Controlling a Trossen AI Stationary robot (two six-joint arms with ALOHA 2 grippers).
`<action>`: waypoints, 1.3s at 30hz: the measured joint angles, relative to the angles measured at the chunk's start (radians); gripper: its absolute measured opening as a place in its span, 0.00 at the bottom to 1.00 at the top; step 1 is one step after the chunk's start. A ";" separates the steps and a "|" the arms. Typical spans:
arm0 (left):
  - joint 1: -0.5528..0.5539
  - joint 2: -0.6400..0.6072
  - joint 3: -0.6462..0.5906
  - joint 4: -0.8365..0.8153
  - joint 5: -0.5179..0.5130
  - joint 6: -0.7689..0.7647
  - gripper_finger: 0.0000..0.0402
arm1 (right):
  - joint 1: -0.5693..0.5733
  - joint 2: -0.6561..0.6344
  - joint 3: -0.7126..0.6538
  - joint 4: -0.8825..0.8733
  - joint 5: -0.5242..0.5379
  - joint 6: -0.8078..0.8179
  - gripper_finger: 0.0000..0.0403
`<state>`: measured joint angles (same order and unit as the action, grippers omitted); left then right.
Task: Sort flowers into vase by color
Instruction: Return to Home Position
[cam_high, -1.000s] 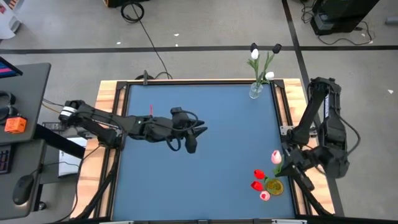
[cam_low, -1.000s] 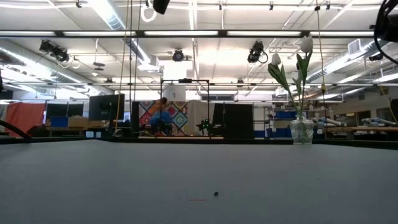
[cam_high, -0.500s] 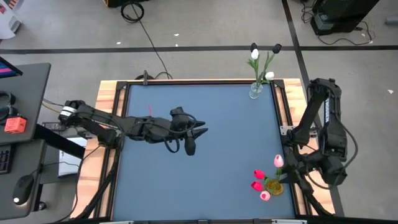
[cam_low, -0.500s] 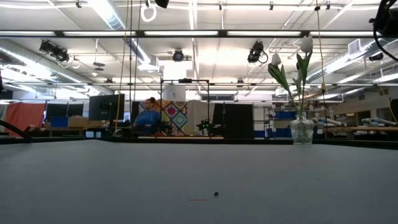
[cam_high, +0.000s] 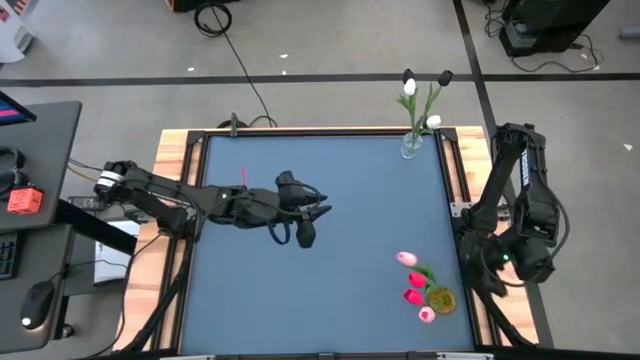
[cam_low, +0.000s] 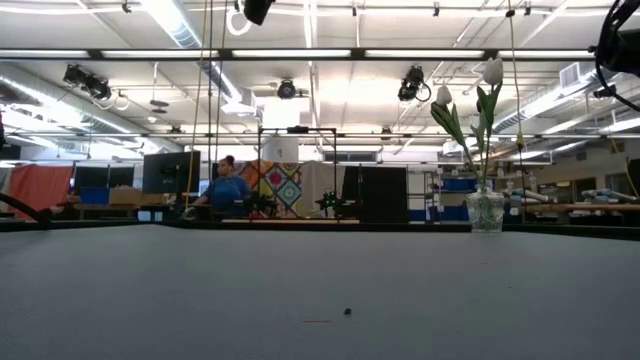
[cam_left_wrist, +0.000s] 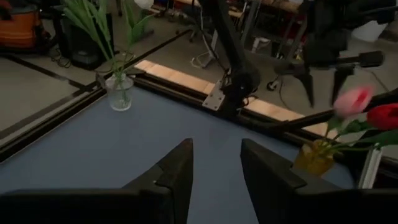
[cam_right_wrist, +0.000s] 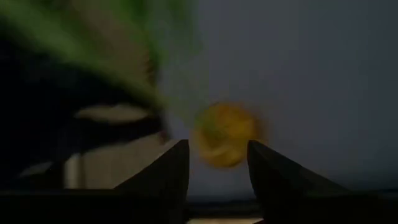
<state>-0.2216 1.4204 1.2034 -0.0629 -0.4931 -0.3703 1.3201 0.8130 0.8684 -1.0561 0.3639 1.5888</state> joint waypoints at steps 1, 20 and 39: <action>0.000 0.000 0.000 -0.009 0.000 0.000 0.35 | -0.006 -0.001 0.000 -0.046 0.019 0.028 0.42; 0.012 -0.129 0.000 -0.296 -0.038 0.081 0.30 | -0.253 -0.072 0.000 -0.137 0.665 -0.316 0.40; 0.274 -0.206 -0.002 -0.104 0.481 0.473 0.10 | -0.905 -0.064 0.000 0.857 0.150 -1.495 0.17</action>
<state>0.0525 1.2146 1.2018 -0.1669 -0.0123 0.1030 0.4148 0.7487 0.8684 -0.1988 0.5143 0.0940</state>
